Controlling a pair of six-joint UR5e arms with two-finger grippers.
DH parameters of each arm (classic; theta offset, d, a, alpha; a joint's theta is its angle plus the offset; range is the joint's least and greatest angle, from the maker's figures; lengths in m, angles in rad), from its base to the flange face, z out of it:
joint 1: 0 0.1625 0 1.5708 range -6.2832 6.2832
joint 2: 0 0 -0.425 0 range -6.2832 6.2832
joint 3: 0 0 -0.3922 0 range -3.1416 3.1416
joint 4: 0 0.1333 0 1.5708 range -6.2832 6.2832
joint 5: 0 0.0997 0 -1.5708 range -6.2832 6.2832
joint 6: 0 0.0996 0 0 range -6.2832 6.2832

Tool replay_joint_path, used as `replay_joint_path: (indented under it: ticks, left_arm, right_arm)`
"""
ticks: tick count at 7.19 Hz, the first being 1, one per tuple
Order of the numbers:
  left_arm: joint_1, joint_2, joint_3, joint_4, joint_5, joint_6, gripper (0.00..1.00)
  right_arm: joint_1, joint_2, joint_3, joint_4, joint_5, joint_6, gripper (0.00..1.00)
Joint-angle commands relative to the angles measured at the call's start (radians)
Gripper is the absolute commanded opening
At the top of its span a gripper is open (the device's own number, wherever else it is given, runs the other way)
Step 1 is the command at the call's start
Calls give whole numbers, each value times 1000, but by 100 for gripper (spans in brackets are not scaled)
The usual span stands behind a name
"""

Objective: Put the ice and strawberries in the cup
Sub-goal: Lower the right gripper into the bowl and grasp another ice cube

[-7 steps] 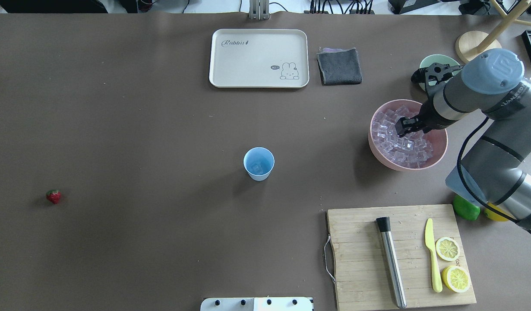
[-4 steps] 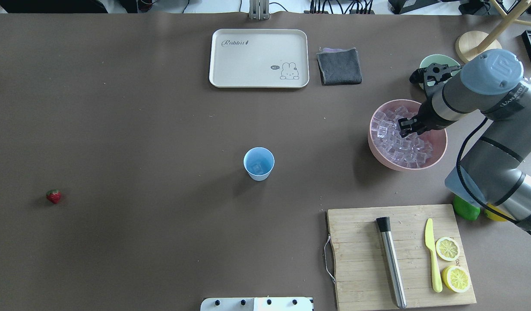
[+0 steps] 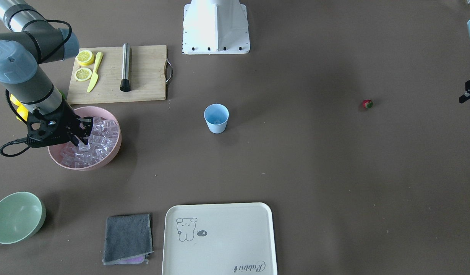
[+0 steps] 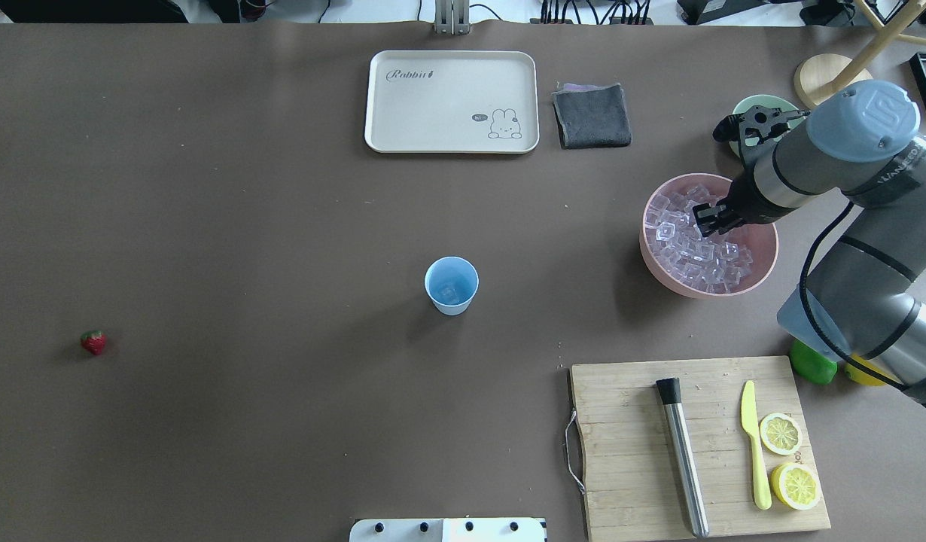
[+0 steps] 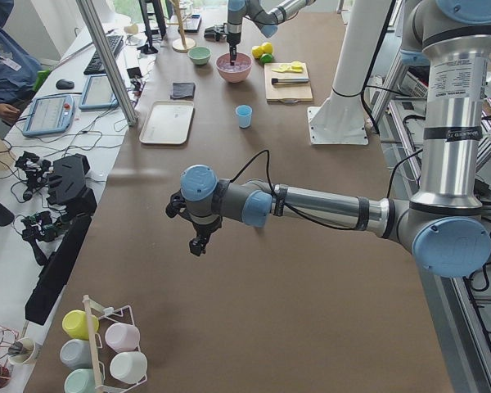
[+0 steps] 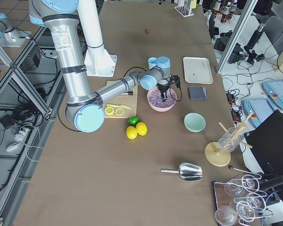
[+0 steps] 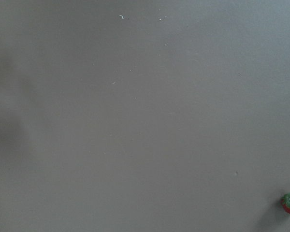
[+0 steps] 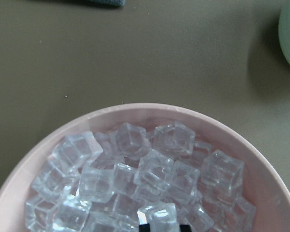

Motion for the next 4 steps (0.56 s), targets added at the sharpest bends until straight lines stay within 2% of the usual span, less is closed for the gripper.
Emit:
replay_joint_path:
  ticks: [1, 2, 3, 4]
  left_arm:
    - [2, 0, 1, 0, 0, 0, 98]
    - [3, 0, 1, 0, 0, 0, 97]
    - [3, 0, 1, 0, 0, 0, 98]
    - [3, 0, 1, 0, -2, 0, 98]
  right_arm:
    - [31, 1, 43, -19, 34, 1, 0]
    - [54, 17, 100, -107, 76, 1, 0]
    - [56, 105, 114, -235, 76, 7, 0]
    - [35, 195, 111, -325, 76, 133, 0]
